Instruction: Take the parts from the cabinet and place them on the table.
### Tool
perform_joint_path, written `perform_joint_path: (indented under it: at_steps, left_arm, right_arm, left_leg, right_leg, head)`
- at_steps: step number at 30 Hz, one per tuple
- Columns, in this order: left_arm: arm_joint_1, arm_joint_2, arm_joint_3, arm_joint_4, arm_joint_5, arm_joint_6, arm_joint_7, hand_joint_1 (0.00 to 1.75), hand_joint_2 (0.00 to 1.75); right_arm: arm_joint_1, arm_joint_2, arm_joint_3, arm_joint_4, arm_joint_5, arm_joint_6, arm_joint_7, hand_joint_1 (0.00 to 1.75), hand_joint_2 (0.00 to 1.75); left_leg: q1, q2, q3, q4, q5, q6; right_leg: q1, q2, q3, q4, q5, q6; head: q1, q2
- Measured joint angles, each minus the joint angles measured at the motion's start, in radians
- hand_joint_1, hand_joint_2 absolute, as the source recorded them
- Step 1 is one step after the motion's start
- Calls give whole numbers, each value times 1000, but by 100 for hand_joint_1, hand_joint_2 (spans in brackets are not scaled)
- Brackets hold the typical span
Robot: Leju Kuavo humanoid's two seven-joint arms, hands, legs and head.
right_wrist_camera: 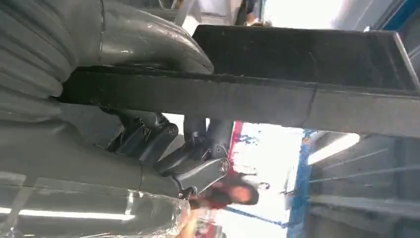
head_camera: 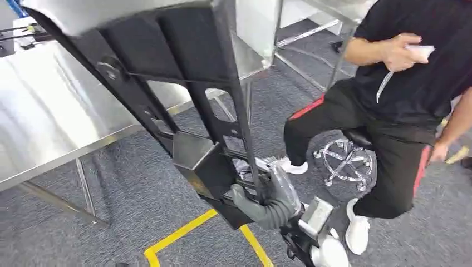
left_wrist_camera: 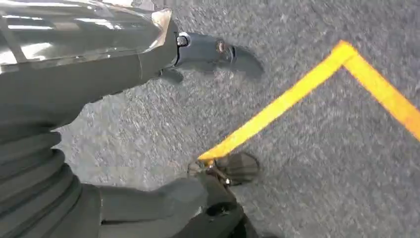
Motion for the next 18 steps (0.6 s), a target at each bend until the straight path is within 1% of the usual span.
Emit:
perform_joint_path:
  at_steps: [1, 2, 3, 4, 5, 6, 7, 8, 9, 10, 11, 12, 13, 14, 15, 16, 17, 18]
  left_arm:
    - [-1, 2, 0, 0, 2, 0, 0, 0, 175]
    - [-1, 2, 0, 0, 1, 0, 1, 0, 175]
    - [-3, 0, 0, 0, 1, 0, 1, 0, 175]
    - [-5, 0, 0, 0, 1, 1, 1, 0, 175]
    - [-5, -1, -1, 0, 0, 0, 1, 0, 175]
    - [-3, -2, -1, 0, 0, 0, 1, 0, 175]
    - [-1, -2, -1, 0, 0, 0, 1, 0, 175]
    - [1, -3, 0, 0, 0, 1, 1, 0, 175]
    - [2, -3, 0, 0, 0, 1, 1, 0, 175]
    - [2, -3, 0, 0, 0, 1, 1, 0, 175]
    - [2, -3, 0, 0, 0, 1, 1, 0, 175]
    - [2, -3, 0, 0, 0, 2, 1, 0, 175]
    - [3, 7, 0, 0, 2, 3, 1, 0, 175]
    - [3, 3, -1, 1, 3, 3, 1, 0, 175]
    - [2, 4, 0, 0, 3, 6, 1, 0, 175]
    - [3, 3, 1, 0, 3, 6, 1, 0, 175]
    - [3, 4, 1, 0, 3, 6, 3, 0, 175]
    - [2, 2, 1, 0, 3, 6, 9, 0, 175]
  right_arm:
    - [1, 1, -1, 1, 0, -1, 0, 175, 175]
    - [-2, 1, 0, 1, -1, -1, 0, 175, 175]
    - [-3, 3, -1, 0, -1, -1, -1, 175, 175]
    - [-6, 4, 0, 0, 0, -1, -1, 175, 175]
    - [-9, 6, 1, 0, -1, -1, -1, 175, 175]
    - [-10, 6, 2, 0, -1, 0, -1, 175, 175]
    - [-9, 6, 2, 0, -1, 0, -1, 175, 175]
    - [-9, 6, 3, 0, -1, 0, -1, 175, 175]
    - [-10, 6, 3, 0, -1, 0, -1, 175, 175]
    - [-10, 6, 5, 0, -1, 0, -1, 175, 175]
    - [-12, 7, 6, 0, -1, 0, -1, 175, 175]
    - [-13, 9, 7, 0, -1, 0, -1, 175, 175]
    - [-13, 11, 8, 1, -1, 0, -1, 175, 175]
    - [-16, 11, 11, 2, -1, 0, -1, 175, 175]
    - [-17, 13, 13, 2, -1, 0, 0, 175, 175]
    - [-16, 13, 14, 2, -2, 0, -1, 175, 175]
    - [-17, 12, 14, 2, -1, 0, -1, 175, 175]
    - [-16, 13, 14, 2, -2, 0, -1, 175, 175]
  left_leg:
    - [0, 1, 7, -2, -3, -4]
    - [6, 1, -4, -3, -4, -10]
    - [7, -8, -14, 24, -2, -7]
    - [5, -19, -47, 85, -17, 3]
    - [-2, -25, -100, 169, -47, 10]
    - [-11, -29, -160, 261, -86, 17]
    - [-18, -30, -206, 324, -112, 23]
    - [-26, -31, -236, 351, -118, 31]
    - [-35, -33, -248, 339, -99, 47]
    - [-46, -35, -240, 294, -61, 70]
    - [-59, -40, -216, 220, -1, 96]
    - [-73, -48, -190, 142, 60, 122]
    - [-91, -58, -178, 89, 94, 148]
    - [-93, -59, -175, 79, 68, 154]
    - [-100, -61, -161, 77, 76, 148]
    - [-104, -61, -161, 72, 80, 148]
    - [-105, -60, -153, 61, 84, 147]
    - [-87, -52, -133, 35, 95, 135]
  right_leg:
    - [0, 1, -5, 8, -5, -8]
    - [4, 12, 2, 17, -6, -14]
    - [9, 11, 4, 11, -11, -22]
    - [14, 12, 8, 10, -12, -22]
    - [18, 13, 11, 8, -14, -26]
    - [25, 17, 14, 7, -18, -33]
    - [35, 21, 17, 7, -23, -39]
    - [42, 24, 23, 7, -28, -47]
    - [52, 28, 32, 7, -34, -55]
    - [61, 31, 41, 7, -39, -62]
    - [71, 35, 52, 6, -44, -70]
    - [76, 36, 62, 3, -49, -78]
    - [68, 40, 57, 0, -53, -82]
    - [81, 46, 66, -2, -59, -78]
    - [81, 48, 63, -4, -60, -74]
    - [74, 50, 63, -8, -61, -72]
    - [76, 51, 64, -12, -62, -67]
    - [79, 44, 66, -4, -72, -66]
  head:
    - [-3, 0]
    - [-3, 0]
    - [-9, 0]
    - [-10, 0]
    - [-10, 0]
    - [-10, 0]
    - [-11, 0]
    - [-11, 0]
    - [-11, 0]
    - [-11, 0]
    - [-11, 0]
    - [-10, 0]
    - [-8, 0]
    - [-5, 0]
    - [-6, 0]
    - [-6, 0]
    - [-7, 0]
    - [-7, 0]
